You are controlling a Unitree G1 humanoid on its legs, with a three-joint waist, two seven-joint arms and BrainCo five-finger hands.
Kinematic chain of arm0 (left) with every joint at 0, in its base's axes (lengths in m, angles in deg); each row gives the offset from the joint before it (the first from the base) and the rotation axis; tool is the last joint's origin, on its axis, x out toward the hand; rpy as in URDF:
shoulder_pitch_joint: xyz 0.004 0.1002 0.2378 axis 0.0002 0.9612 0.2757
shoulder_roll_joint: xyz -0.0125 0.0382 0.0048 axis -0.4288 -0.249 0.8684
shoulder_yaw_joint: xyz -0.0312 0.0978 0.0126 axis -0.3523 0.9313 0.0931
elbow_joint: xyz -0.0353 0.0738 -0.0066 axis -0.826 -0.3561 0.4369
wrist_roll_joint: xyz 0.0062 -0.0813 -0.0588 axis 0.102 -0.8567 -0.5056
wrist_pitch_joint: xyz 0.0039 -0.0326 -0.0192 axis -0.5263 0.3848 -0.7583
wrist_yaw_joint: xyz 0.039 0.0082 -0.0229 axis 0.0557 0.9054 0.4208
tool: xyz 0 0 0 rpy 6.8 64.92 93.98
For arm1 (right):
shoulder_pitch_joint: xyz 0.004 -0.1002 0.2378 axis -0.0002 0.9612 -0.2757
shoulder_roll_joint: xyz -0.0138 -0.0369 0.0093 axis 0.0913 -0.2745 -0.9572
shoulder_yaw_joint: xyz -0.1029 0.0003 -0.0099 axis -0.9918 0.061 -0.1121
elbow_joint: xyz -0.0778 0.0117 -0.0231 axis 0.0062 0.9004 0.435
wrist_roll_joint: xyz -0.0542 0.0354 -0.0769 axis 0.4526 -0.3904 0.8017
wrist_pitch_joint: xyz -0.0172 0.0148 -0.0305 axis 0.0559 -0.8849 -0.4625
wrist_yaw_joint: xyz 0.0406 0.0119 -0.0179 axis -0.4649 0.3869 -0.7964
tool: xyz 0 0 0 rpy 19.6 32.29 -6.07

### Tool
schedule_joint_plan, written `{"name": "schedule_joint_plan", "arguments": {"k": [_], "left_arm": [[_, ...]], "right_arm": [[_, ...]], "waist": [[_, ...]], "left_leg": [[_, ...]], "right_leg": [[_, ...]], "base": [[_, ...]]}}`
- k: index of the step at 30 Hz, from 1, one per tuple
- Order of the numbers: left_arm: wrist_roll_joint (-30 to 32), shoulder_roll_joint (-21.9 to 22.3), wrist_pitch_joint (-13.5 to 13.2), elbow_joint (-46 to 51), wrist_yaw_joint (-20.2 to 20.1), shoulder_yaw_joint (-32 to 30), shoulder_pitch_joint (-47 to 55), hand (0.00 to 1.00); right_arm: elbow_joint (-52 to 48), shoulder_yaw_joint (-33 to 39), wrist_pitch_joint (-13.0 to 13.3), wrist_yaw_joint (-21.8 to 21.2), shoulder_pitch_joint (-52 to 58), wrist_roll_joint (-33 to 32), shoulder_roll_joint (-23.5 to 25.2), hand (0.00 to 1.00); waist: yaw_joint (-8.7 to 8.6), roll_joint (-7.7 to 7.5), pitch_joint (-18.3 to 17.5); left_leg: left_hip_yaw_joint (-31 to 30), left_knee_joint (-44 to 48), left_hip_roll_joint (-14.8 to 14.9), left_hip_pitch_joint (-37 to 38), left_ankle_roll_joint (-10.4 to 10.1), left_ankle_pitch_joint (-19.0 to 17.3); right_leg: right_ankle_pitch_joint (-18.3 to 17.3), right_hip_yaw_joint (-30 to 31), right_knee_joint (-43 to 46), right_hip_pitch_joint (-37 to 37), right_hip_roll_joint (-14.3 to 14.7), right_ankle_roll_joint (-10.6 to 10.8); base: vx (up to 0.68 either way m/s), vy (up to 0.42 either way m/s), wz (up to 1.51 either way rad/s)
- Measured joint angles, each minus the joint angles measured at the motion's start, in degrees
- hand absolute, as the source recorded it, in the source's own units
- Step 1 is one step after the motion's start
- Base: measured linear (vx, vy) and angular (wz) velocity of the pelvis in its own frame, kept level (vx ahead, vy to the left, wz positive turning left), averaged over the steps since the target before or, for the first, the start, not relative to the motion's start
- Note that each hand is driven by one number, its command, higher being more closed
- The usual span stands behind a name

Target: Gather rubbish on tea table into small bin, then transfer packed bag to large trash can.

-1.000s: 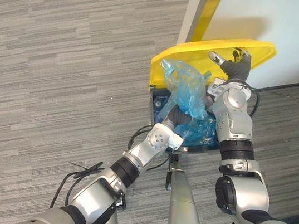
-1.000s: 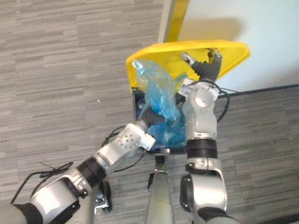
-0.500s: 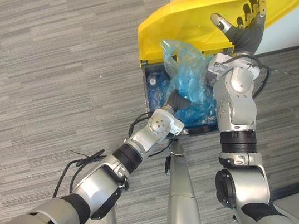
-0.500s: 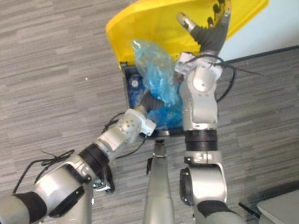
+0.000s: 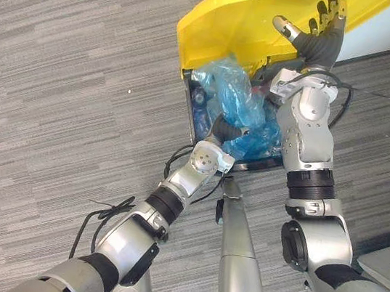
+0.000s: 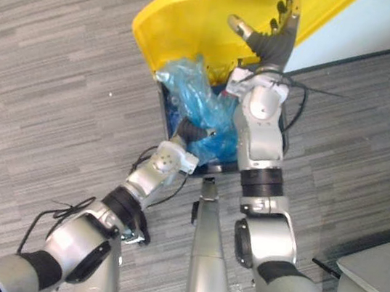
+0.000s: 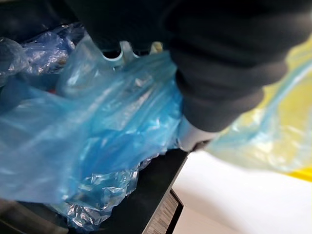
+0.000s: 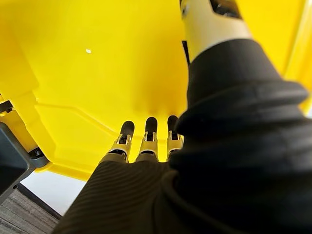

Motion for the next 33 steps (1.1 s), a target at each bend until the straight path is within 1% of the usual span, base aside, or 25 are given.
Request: {"name": "schedule_joint_plan", "arguments": {"k": [2, 8, 12, 13, 17, 20, 21, 24, 26, 29, 30, 33], "left_arm": [[-0.04, -0.01, 0.00, 0.15, 0.00, 0.05, 0.01, 0.00], [-0.37, -0.09, -0.22, 5.06, 0.01, 0.80, 1.66, 0.00], [-2.42, -0.14, -0.29, 8.58, -0.12, 1.10, 4.55, 0.00], [-2.80, -0.20, -0.52, 11.50, -0.33, 1.26, 6.39, 0.00], [-4.12, -0.87, -0.73, 16.56, -1.48, 1.90, 9.54, 0.00], [-4.54, -2.61, -0.89, 20.31, -2.64, 3.43, 12.24, 0.00], [-4.59, -3.26, -1.03, 22.03, -3.00, 4.03, 13.40, 0.00], [-5.51, -4.89, -1.76, 26.00, -4.22, 3.92, 17.54, 0.00], [-6.10, -5.70, -1.83, 27.08, -5.03, 3.88, 20.32, 0.00], [-6.95, -7.04, -1.84, 28.87, -6.31, 3.67, 24.88, 0.00], [-7.22, -7.54, -1.84, 29.16, -7.31, 2.79, 28.18, 0.00], [-8.72, -7.74, -1.85, 29.24, -8.19, 0.79, 32.64, 0.00]], "right_arm": [[0.02, 0.02, -0.22, 0.00, 0.01, 0.00, -0.01, 0.00], [0.02, -0.03, -0.33, -0.16, 0.36, 0.02, 0.02, 0.00], [-0.07, 0.31, -0.34, -0.65, 3.22, 0.15, 0.03, 0.00], [-1.16, 0.80, -0.37, -0.93, 5.37, 0.26, 0.06, 0.00], [-4.23, 1.91, -0.53, -1.58, 9.90, 2.44, 0.08, 0.00], [-4.93, 2.86, -0.58, -2.55, 13.26, 2.92, 0.03, 0.00], [-5.92, 3.41, -0.66, -2.83, 15.23, 3.96, 0.03, 0.00], [-6.63, 3.95, -0.82, -3.63, 20.41, 4.65, 0.05, 0.00], [-6.63, 4.34, -0.90, -4.22, 23.61, 5.15, 0.04, 0.00], [-6.65, 4.39, -1.09, -5.23, 28.04, 6.78, 0.06, 0.00], [-6.64, 4.35, -1.43, -5.84, 31.06, 6.83, 0.12, 0.00], [-6.61, 4.32, -1.66, -6.77, 34.04, 6.87, 0.29, 0.00]], "waist": [[0.00, 0.00, 0.00], [0.11, 0.03, -0.05], [0.48, 0.05, -0.09], [0.65, 0.13, -0.16], [1.58, 0.21, -0.21], [2.08, 0.20, -0.23], [2.29, 0.22, -0.25], [2.73, 0.27, -0.53], [3.13, 0.58, -1.52], [3.43, 0.77, -2.04], [3.91, 0.87, -3.66], [4.10, 1.09, -4.08]], "left_leg": [[-0.08, 0.53, 0.01, -0.02, 0.02, -0.01], [-0.44, 1.65, -0.38, -0.13, 0.27, -0.14], [-1.24, 1.53, -0.49, 1.55, 0.50, -0.24], [-1.47, 1.34, -0.62, 2.54, 0.52, -0.23], [-1.48, 0.81, -0.97, 3.93, 0.69, -0.09], [-1.47, -0.32, -1.59, 5.83, 0.57, 0.33], [-1.55, -1.18, -2.05, 6.82, 0.64, 0.87], [-2.17, -3.43, -2.92, 9.65, 0.50, 1.67], [-2.68, -4.72, -3.14, 10.76, 0.40, 2.28], [-3.43, -6.57, -3.69, 13.18, 0.21, 2.90], [-3.50, -7.57, -3.97, 13.83, 0.12, 3.31], [-3.68, -8.76, -4.20, 15.87, 0.00, 3.73]], "right_leg": [[-0.01, 0.04, 0.42, 0.00, -0.01, -0.01], [0.16, 0.10, 1.15, 0.27, -0.42, 0.24], [0.24, -0.43, 1.11, 2.36, -0.49, 0.36], [0.21, -0.61, 1.04, 3.45, -0.68, 0.33], [0.22, -0.54, 0.69, 4.85, -1.06, 0.32], [0.14, -0.64, 0.52, 6.45, -1.47, 0.23], [-0.04, -0.74, 0.44, 7.29, -1.92, 0.24], [-0.51, -1.65, -0.34, 10.19, -2.74, -0.34], [-0.54, -2.31, -1.21, 11.67, -3.09, -0.40], [-1.06, -3.20, -1.62, 14.12, -3.64, -0.61], [-1.30, -3.31, -1.62, 14.42, -3.95, -0.71], [-1.68, -3.68, -1.78, 16.25, -4.16, -0.91]], "base": [[0.00, 0.000, 0.00], [-0.05, -0.022, 0.04], [-0.05, -0.046, 0.06], [-0.05, -0.049, 0.07], [-0.04, -0.041, 0.05], [-0.01, -0.045, 0.06], [0.00, -0.044, 0.13], [0.01, -0.064, 0.18], [0.02, -0.064, 0.19], [0.01, -0.058, 0.17], [0.02, -0.058, 0.12], [0.03, -0.055, 0.09]]}}
